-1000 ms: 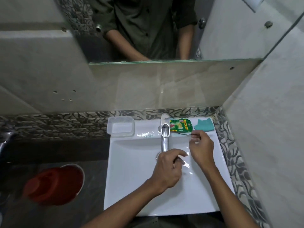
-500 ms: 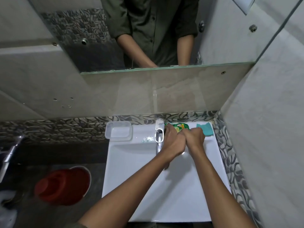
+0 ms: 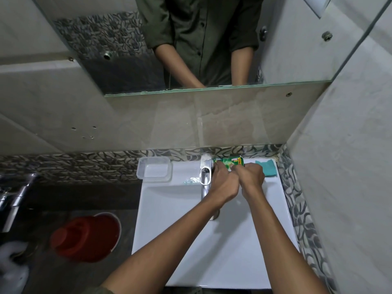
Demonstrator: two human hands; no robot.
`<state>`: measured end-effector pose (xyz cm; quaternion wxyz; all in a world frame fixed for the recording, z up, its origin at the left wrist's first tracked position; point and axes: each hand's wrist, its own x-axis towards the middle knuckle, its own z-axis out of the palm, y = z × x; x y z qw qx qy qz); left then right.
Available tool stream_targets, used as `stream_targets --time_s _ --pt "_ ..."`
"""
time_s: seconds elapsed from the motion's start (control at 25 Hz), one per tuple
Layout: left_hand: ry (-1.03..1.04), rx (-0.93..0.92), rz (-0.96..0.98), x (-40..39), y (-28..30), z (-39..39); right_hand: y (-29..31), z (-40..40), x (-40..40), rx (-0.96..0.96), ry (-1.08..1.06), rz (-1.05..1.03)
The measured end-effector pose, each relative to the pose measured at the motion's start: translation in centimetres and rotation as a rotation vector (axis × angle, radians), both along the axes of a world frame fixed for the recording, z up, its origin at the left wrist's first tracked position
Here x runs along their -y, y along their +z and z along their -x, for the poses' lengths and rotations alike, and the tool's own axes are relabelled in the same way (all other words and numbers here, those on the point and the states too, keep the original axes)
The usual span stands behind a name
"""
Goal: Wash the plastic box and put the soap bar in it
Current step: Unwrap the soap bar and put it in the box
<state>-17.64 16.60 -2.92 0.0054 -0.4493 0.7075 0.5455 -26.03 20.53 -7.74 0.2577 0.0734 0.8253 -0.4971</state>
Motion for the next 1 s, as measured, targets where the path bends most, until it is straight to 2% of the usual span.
stream_targets --time_s 0.24,0.44,0.52,0.68,0.84,1.0 --pt "-0.019 -0.047 0.056 -0.2 0.1 -0.5 0.1 0.0 -2.2 -0.025 -0.009 0.144" --pt "-0.111 -0.144 0.257 -0.8 -0.2 -1.6 2.4 -0.6 -7.0 0.047 -0.028 0.391" --pt "-0.053 -0.244 0.166 -1.3 0.1 -2.3 4.1 -1.1 -8.4 0.065 -0.015 0.447" --pt "0.144 -0.385 -0.170 -1.0 1.6 -3.5 7.4 -1.8 -9.3 0.077 0.039 0.474" --pt "0.216 -0.441 -0.223 1.7 3.6 -5.3 9.8 -2.9 -7.6 0.132 0.136 0.565" --pt "0.248 -0.472 -0.294 4.8 4.6 -7.9 10.6 -4.7 -4.5 0.152 0.186 0.549"
